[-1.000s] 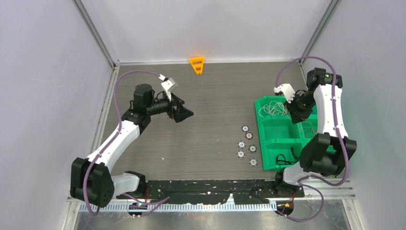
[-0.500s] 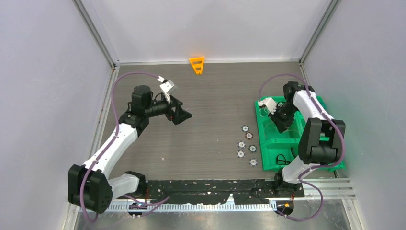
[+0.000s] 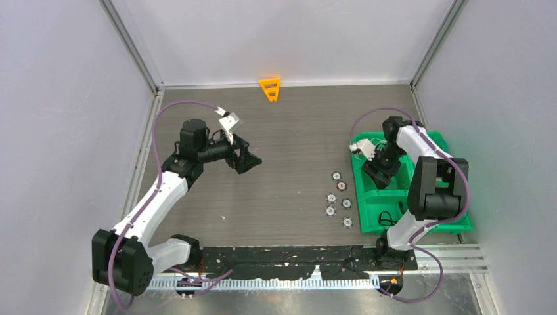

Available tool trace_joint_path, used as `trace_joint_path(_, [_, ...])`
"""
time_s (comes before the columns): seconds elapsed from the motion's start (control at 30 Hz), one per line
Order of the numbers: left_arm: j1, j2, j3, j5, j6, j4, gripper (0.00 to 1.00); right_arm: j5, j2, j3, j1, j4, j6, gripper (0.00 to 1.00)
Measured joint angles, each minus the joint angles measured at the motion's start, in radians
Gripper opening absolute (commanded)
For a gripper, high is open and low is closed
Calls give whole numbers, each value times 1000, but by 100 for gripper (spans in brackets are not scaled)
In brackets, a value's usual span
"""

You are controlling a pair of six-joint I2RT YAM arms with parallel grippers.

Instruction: Untangle the cables

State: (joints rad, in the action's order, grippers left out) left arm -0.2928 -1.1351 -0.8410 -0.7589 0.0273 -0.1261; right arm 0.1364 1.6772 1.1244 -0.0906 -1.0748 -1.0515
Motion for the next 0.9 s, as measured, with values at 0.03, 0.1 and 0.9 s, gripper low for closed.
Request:
trace_joint_path(0.03, [0,1,1,0,1,-2,84,5,-11,10,0,-17,-1,66])
trace_joint_path(0.1, [0,2,3,0,3,-2,83,14,-35,39,2,-52,-4,68])
trace_joint_path(0.9, [0,3,23,6,-24,11,84,22,-191,314,-298,-438,3,57])
